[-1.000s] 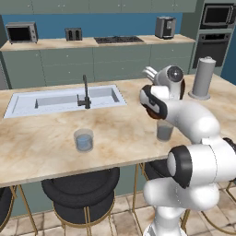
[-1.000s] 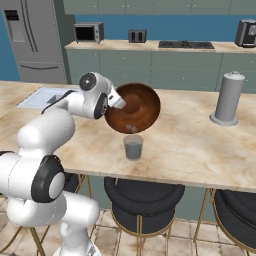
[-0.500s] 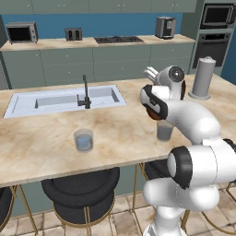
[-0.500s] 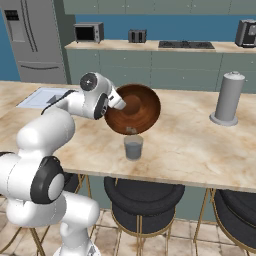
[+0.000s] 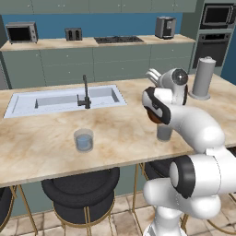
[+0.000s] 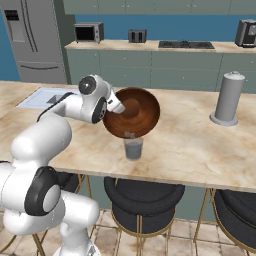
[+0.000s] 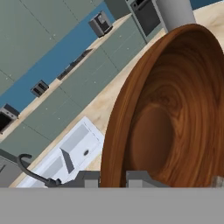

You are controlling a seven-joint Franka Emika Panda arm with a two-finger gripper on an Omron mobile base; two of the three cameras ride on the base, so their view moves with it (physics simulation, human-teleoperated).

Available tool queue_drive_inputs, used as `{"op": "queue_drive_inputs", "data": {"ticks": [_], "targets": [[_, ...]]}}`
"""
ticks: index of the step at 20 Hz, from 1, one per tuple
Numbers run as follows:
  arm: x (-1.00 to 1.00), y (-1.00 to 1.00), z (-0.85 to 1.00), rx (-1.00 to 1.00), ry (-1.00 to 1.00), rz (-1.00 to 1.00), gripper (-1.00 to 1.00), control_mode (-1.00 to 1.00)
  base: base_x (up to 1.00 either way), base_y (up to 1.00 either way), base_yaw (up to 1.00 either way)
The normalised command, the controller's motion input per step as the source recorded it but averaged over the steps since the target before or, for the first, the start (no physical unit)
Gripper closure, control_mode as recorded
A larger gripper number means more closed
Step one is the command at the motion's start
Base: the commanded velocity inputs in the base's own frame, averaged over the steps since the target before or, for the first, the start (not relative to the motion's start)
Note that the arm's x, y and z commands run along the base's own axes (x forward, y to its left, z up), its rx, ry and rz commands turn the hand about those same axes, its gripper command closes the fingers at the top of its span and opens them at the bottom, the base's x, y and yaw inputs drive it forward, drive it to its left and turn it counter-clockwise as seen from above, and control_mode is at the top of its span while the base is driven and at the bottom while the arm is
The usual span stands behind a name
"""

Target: There are four ice cubes in the ice bowl. Place two ice cubes in each glass of water.

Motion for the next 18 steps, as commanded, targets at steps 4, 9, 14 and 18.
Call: {"op": "queue_drive_inputs", "data": {"ticks": [4,9,14,18], "targets": [[0.0,-0.01,0.0,0.02,0.0,0.0,1.0,-1.0,0.0,0.0,0.0],[0.0,-0.01,0.0,0.03,0.0,0.0,1.0,-1.0,0.0,0.0,0.0],[0.0,-0.08,0.0,0.03,-0.01,0.0,1.0,-1.0,0.0,0.0,0.0],[0.0,-0.19,0.02,0.04,0.0,0.0,1.0,-1.0,0.0,0.0,0.0]]}}
